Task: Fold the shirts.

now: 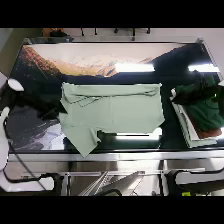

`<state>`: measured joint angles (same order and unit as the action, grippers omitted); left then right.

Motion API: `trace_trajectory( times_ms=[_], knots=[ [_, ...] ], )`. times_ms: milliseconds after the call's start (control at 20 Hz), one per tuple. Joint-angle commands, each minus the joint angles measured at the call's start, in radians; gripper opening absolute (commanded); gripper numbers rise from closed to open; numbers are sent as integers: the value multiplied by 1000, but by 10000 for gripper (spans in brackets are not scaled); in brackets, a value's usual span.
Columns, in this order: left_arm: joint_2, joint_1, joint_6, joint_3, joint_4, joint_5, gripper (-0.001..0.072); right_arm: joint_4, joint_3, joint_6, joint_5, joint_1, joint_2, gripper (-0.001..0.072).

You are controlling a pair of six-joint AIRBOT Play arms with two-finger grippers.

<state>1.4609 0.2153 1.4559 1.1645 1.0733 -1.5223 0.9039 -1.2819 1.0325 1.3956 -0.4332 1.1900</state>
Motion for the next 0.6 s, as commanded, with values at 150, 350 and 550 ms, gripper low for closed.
trace_trajectory(
  times_ms=[150,350,550],
  knots=[
    [-392,24,39,-675,-23,305,697,-39,314,2,-138,-29,-153,366],
    [-426,24,-37,-798,-231,563,697,-124,315,13,-126,-28,-106,366],
    [-341,24,-181,-800,-435,668,696,-175,315,11,-120,-28,-94,366]
  ],
)
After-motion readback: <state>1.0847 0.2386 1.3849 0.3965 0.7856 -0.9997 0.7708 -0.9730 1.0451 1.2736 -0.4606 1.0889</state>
